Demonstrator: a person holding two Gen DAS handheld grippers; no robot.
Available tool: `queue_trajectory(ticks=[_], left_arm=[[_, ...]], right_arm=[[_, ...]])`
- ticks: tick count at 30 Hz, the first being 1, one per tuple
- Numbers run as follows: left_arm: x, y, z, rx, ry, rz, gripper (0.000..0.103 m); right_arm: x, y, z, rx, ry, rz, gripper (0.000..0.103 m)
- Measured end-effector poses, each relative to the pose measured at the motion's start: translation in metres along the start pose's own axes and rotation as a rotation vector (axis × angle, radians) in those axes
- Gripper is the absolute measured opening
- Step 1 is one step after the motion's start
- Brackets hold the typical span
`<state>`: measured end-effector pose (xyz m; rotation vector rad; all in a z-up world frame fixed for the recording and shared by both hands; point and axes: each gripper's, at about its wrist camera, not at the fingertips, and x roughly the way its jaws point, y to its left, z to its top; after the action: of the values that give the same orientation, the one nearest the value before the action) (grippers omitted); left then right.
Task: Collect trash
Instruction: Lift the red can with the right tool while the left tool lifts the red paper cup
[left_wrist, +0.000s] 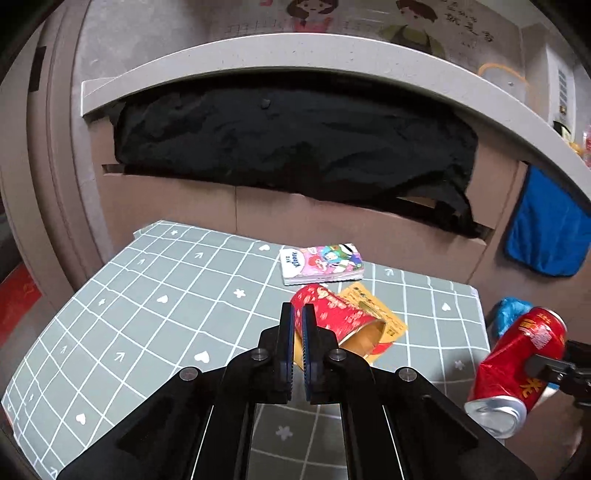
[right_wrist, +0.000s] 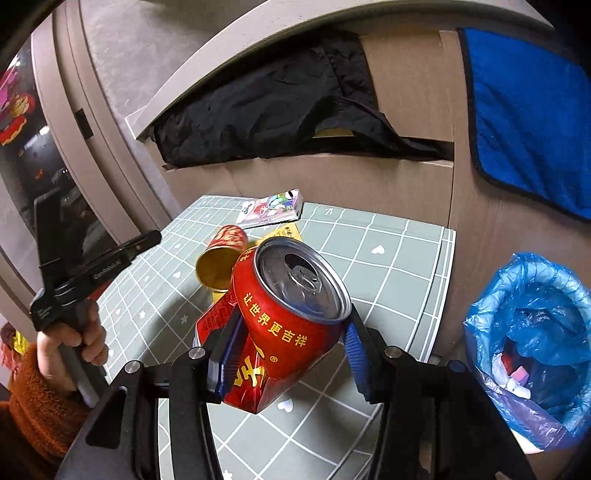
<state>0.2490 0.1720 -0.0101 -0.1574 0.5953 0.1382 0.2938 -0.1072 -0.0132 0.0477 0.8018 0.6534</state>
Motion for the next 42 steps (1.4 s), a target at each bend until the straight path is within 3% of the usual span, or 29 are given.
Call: queue_trajectory(ticks=[2, 4, 5, 10, 14, 15, 19, 22, 42], left_arm=[[0.003, -0.005, -0.005, 0.030, 0.017, -0.043, 0.012], [0.009, -0.012, -0.010, 0.059, 0.033, -0.044, 0.042], [0.011, -0.016, -0.013, 0.066, 0.033, -0.049, 0.045], [0.042, -0.042, -0.014, 0.127, 0.087, -0.070, 0.045], [0.077, -0.058, -0.013, 0.177, 0.143, -0.015, 0.045], [0.088, -0.057, -0.012, 0.160, 0.161, 0.007, 0.044], [0.107, -0.045, -0.006, 0.083, 0.183, 0.043, 0.010], [0.101, -0.039, -0.002, 0.071, 0.152, 0.036, 0.003], [-0.047, -0.021, 0.004, 0.016, -0.057, -0.041, 0.002]], right_arm=[[0.001, 0.002, -0.001, -0.004, 0.007, 0.003, 0.047], [0.004, 0.002, -0.002, 0.001, 0.015, 0.015, 0.047], [0.005, 0.003, -0.003, 0.002, 0.019, 0.020, 0.047], [0.010, 0.003, -0.007, -0.007, 0.034, 0.026, 0.047], [0.013, -0.004, -0.009, 0.004, 0.044, 0.026, 0.047], [0.013, -0.005, -0.010, 0.008, 0.046, 0.026, 0.047], [0.016, -0.010, -0.012, 0.015, 0.059, 0.019, 0.047], [0.016, -0.011, -0.012, 0.016, 0.055, 0.016, 0.047], [-0.018, 0.020, 0.004, -0.040, -0.063, 0.002, 0.047]])
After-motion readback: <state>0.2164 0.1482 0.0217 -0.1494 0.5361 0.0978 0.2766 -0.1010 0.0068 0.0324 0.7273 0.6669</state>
